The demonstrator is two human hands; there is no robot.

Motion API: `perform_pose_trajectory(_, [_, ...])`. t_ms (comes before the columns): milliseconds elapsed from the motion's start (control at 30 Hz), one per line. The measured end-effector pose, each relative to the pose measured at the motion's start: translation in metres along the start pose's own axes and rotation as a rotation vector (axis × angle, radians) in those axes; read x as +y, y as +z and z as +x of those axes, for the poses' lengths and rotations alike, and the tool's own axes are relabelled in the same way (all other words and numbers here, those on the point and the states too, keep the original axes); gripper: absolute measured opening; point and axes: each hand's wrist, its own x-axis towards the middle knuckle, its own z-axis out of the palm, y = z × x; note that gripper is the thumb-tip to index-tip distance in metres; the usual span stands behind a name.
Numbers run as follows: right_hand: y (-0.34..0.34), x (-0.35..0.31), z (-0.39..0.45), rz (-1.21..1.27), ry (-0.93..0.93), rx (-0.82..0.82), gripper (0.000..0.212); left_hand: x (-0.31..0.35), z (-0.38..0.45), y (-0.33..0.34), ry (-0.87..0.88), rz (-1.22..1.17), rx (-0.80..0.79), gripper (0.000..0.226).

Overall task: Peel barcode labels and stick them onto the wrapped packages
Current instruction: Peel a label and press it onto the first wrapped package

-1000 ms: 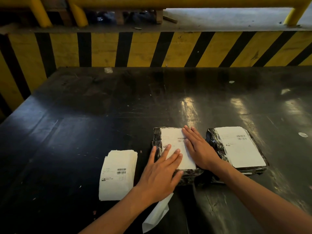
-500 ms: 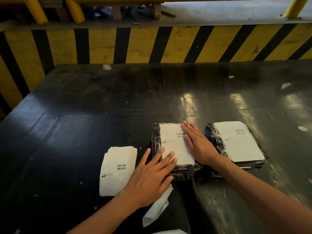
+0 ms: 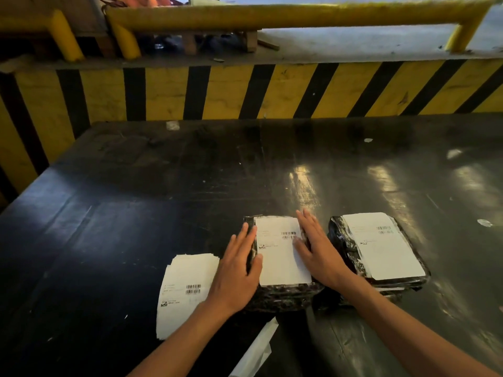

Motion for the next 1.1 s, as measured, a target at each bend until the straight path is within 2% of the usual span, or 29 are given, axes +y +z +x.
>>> perform_pose_trajectory(133, [0.008, 0.003, -0.024, 0.056, 0.03, 0.027, 0.06, 0.008, 0.02, 0.022, -0.043, -0.044, -0.018, 0.065])
perform_pose_trajectory(267, [0.01, 0.001, -0.028, 0.108, 0.053, 0.014, 0.06, 0.007, 0.019, 0.031, -0.041, -0.026, 0.071, 0.065])
perform_pose_trajectory(600, [0.008, -0.017, -0.024, 0.153, 0.129, 0.029, 0.058, 0.026, 0.022, 0.029, -0.14, -0.181, 0.112, 0.065])
perform_pose_trajectory(800, [-0.007, -0.029, -0.01, 0.11, 0.114, 0.054, 0.055, 0.04, 0.036, 0.01, -0.181, -0.214, 0.121, 0.063])
perform_pose_trajectory(1100, [-0.047, -0.074, -0.003, 0.075, -0.031, 0.224, 0.054, 0.075, 0.05, -0.024, 0.015, -0.264, 0.299, 0.061])
